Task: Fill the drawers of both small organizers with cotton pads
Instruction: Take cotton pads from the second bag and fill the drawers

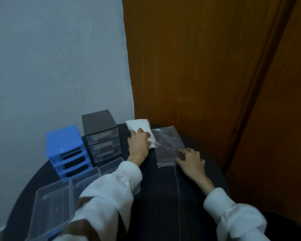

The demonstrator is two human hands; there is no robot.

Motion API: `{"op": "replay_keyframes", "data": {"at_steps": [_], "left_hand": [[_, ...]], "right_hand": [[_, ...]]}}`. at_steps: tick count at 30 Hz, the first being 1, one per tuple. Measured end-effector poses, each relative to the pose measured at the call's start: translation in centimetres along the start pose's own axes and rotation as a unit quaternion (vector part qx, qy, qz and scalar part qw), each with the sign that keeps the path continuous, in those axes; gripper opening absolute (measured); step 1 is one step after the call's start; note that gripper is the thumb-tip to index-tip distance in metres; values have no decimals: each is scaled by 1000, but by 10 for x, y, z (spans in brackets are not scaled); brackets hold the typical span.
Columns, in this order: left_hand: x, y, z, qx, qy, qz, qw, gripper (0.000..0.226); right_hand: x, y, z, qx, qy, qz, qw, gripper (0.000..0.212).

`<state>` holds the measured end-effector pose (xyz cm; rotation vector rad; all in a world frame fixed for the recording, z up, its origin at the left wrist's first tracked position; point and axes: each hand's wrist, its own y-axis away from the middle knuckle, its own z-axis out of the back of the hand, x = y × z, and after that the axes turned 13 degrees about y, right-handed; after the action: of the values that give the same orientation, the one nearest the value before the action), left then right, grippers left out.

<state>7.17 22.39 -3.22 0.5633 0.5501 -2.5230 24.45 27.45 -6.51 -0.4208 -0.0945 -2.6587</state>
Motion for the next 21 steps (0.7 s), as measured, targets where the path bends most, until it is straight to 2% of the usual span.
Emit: {"op": "replay_keyframes", "data": {"at_steps": [3,7,9,11,15,18,21], "left_hand": [[-1,7,1,-53,21,6,998,27],[-7,16,13,-128,110,30,985,26],[-14,24,21,-149,154,17,977,27],[-24,37,27,-163,194,-2,967,28],[-45,75,22,-169,233,-59,956,28],[-52,103,7,-160,234,-111,952,27],[-57,124,-7,-164,238,-126,949,27]], "right_hand": [[1,5,3,32,7,33,999,46],[4,9,8,54,-14,84,995,49],[6,11,11,21,-51,98,994,49],[6,15,13,-39,-138,100,985,42],[0,36,20,-86,-340,106,930,29],[-11,53,23,-91,-441,110,886,26],[-22,69,21,-96,-504,84,854,26]]}}
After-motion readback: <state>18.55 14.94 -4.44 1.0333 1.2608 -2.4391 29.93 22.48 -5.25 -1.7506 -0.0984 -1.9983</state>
